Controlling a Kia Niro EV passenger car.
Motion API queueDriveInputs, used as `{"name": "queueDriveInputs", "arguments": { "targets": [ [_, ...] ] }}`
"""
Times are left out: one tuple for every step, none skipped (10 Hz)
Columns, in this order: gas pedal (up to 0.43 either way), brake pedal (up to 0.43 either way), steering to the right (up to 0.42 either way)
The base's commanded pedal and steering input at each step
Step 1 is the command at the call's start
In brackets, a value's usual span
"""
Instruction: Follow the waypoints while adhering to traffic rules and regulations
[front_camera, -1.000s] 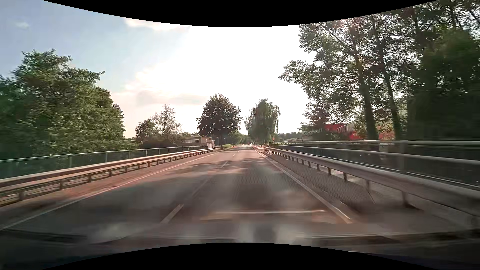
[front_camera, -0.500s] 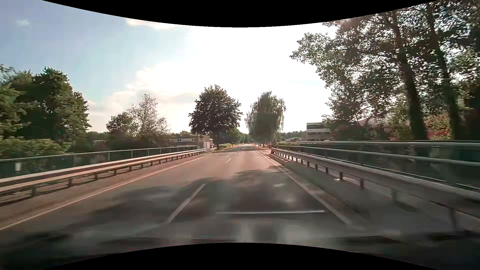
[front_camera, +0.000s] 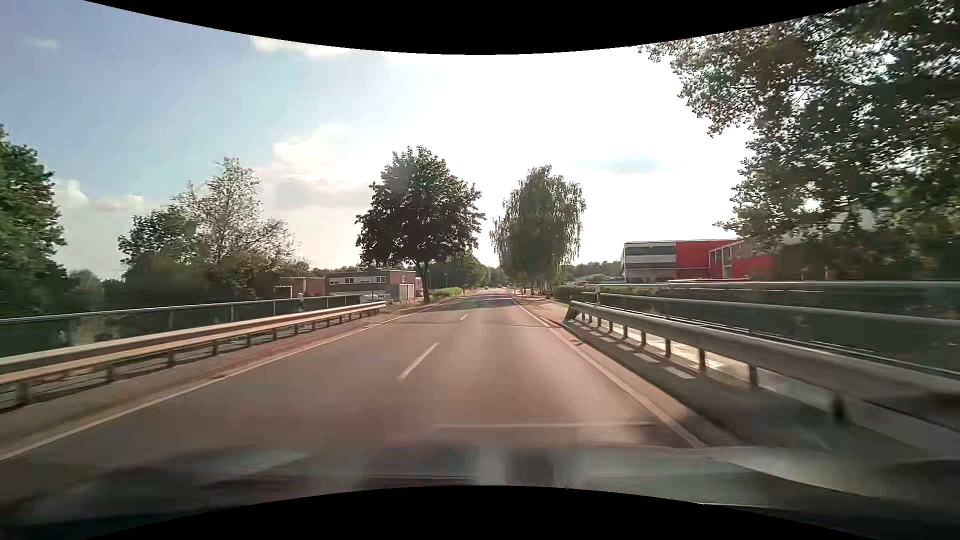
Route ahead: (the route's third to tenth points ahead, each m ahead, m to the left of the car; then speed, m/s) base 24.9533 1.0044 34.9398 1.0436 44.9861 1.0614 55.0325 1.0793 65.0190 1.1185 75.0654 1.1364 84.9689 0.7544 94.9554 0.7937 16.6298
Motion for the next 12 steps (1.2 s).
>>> {"name": "queueDriveInputs", "arguments": {
  "targets": [
    [0.0,0.201,-0.001],
    [0.0,0.201,0.0],
    [0.0,0.201,0.0],
    [0.0,0.207,0.0],
    [0.0,0.201,0.0],
    [0.0,0.207,0.0],
    [0.0,0.207,0.0],
    [0.0,0.207,0.0],
    [0.0,0.201,0.0],
    [0.0,0.195,0.0],
    [0.0,0.201,0.0],
    [0.0,0.201,-0.001]
  ]
}}
